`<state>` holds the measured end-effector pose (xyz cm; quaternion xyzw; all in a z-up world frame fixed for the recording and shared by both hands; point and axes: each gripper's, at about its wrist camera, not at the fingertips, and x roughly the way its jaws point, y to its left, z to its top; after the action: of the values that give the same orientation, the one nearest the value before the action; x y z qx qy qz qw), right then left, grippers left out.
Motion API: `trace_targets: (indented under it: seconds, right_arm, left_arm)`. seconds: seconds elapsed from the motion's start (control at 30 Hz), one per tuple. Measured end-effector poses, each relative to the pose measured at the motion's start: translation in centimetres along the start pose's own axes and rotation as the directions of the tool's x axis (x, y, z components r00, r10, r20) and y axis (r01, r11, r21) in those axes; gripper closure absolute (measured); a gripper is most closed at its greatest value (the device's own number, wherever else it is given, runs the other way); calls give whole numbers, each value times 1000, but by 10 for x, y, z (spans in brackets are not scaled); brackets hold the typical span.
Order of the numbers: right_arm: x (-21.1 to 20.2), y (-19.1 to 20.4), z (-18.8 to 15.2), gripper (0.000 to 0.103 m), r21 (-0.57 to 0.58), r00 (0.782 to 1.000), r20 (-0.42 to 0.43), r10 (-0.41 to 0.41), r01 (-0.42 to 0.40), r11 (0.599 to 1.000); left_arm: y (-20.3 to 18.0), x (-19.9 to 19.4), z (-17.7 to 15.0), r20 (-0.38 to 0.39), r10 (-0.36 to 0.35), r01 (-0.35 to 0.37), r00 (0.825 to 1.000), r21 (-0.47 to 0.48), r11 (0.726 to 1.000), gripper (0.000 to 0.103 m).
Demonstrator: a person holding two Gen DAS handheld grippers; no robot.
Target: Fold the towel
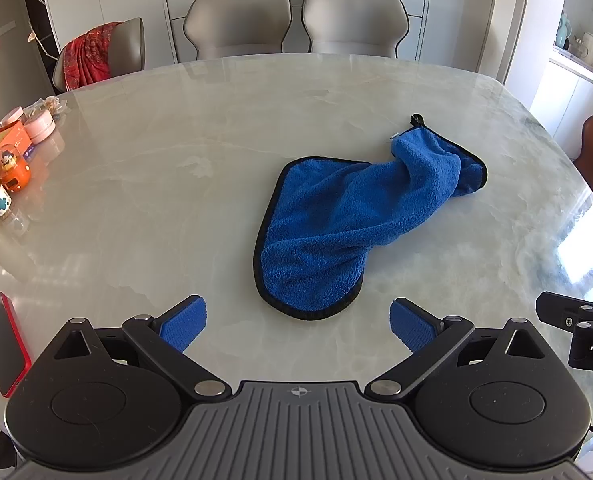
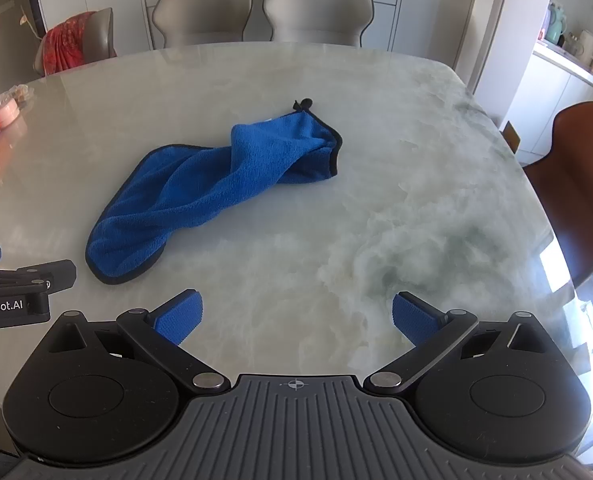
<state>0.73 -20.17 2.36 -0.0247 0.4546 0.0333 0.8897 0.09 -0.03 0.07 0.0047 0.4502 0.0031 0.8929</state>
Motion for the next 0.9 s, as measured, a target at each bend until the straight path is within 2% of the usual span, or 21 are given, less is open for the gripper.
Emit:
trace_targets:
  seconds: [0.9]
  right_arm:
    - [3,4,2,1,-25,1000,-15,-5,5,1000]
  left_arm:
    - [-2,6,4,-12,0,0,1000,4,1000,3]
